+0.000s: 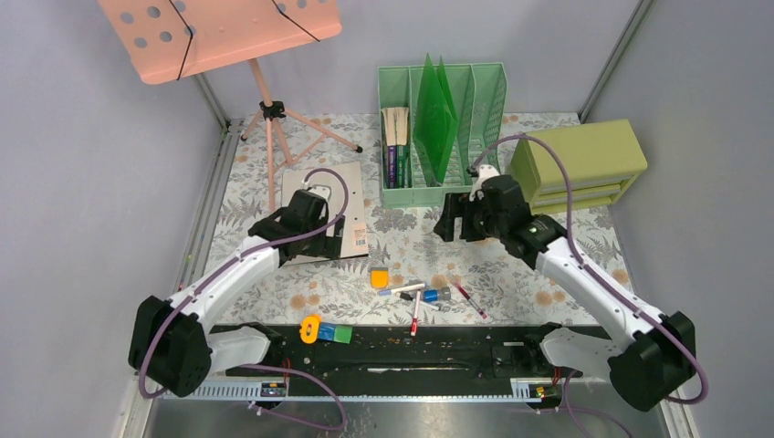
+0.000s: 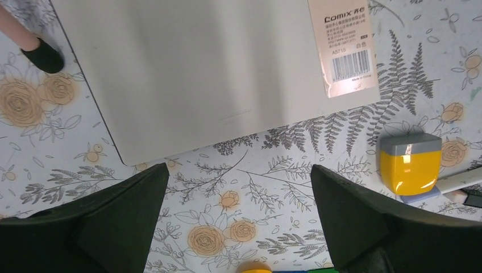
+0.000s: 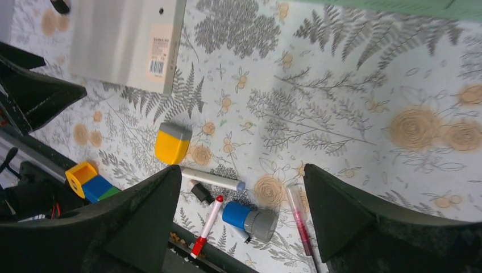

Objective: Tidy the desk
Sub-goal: Pick up the folder from the center of the board.

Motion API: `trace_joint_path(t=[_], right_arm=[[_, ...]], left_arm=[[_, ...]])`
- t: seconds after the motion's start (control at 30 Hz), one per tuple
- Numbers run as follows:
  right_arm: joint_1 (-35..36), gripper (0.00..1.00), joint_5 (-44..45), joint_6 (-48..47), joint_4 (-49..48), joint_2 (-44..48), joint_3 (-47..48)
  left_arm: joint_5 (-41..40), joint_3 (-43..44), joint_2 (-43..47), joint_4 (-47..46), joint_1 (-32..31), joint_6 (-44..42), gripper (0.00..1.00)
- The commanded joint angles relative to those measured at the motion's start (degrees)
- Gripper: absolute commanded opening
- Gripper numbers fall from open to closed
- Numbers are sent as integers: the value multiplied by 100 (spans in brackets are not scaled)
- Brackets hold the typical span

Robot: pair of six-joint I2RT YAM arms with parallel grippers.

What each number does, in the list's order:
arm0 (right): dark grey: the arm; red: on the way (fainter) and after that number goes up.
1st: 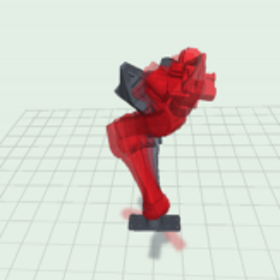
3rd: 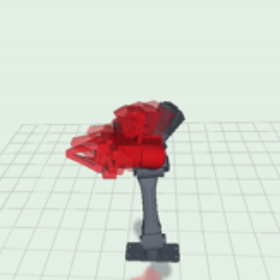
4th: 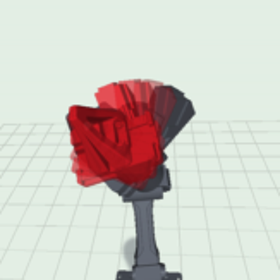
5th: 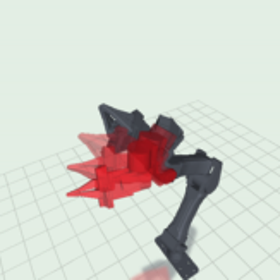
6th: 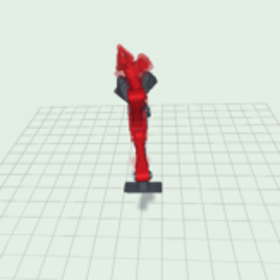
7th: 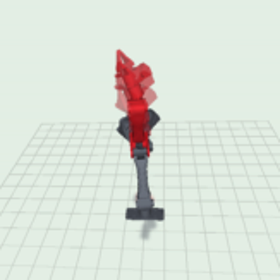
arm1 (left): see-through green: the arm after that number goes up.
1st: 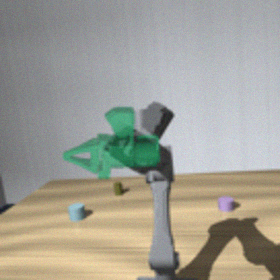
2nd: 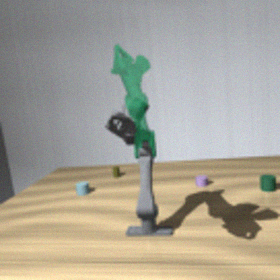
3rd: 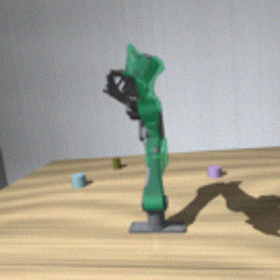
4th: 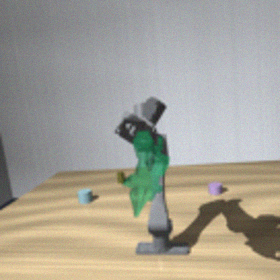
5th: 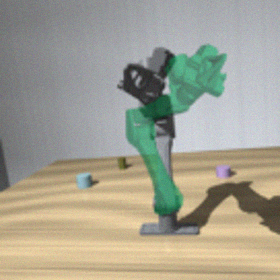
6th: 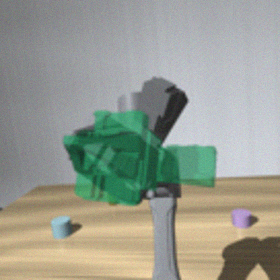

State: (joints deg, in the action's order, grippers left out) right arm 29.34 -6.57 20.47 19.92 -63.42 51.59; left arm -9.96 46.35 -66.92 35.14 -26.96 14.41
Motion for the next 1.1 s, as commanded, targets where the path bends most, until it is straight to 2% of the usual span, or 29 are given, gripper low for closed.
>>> trace_joint_path(t=[0.0, 0.2, 0.4, 0.63, 0.87, 1.07], right_arm=[[306, 85, -106, 198, -112, -410, -26], [719, 84, -154, 368, -448, -1214, 14], [1102, 81, -278, 409, -498, -2403, 558], [1428, 79, -405, 604, -590, -3287, 1227], [1671, 77, -422, 795, -661, -3882, 1847], [1733, 76, -352, 990, -843, -4359, 2217]], left_arm=[[326, 334, -345, 26, -20, 58, 99], [559, 391, -709, 72, 63, 96, 99], [1308, 372, -718, -78, 504, 114, 99], [2124, 343, -650, -294, 1338, 182, 99], [3181, 144, -558, -757, 2529, 503, 99], [3144, 118, -598, -777, 3360, 614, 97]])
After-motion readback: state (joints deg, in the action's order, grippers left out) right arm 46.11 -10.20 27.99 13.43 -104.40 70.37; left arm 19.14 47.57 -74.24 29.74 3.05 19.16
